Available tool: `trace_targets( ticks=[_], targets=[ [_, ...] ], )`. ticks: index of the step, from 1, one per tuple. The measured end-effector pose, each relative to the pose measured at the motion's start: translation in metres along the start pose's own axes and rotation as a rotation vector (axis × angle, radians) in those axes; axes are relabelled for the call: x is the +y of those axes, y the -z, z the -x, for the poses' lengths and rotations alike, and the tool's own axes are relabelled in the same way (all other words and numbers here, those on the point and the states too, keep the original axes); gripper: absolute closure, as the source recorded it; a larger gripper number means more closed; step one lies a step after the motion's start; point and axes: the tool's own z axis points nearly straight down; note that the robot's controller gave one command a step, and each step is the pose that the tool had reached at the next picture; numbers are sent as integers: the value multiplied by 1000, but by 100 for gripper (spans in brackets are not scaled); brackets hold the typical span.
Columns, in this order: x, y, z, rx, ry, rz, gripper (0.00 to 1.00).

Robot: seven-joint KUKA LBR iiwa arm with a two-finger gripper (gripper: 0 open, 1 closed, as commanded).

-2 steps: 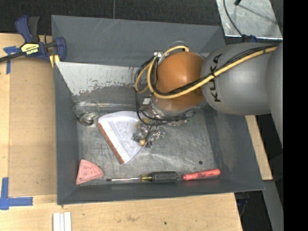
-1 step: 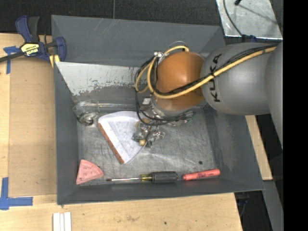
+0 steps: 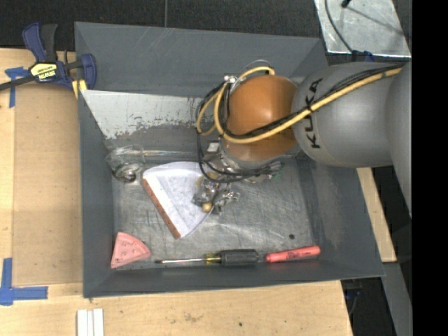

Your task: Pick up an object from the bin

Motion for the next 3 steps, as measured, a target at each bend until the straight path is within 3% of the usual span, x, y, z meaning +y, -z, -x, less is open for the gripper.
trace_targets(
  ticks=[1, 2, 3],
  targets=[
    [3, 36, 5, 2, 3, 8, 100],
    [25, 50, 1, -10, 120, -11, 100],
    [30, 66, -3, 3, 171, 14, 100]
  ],
)
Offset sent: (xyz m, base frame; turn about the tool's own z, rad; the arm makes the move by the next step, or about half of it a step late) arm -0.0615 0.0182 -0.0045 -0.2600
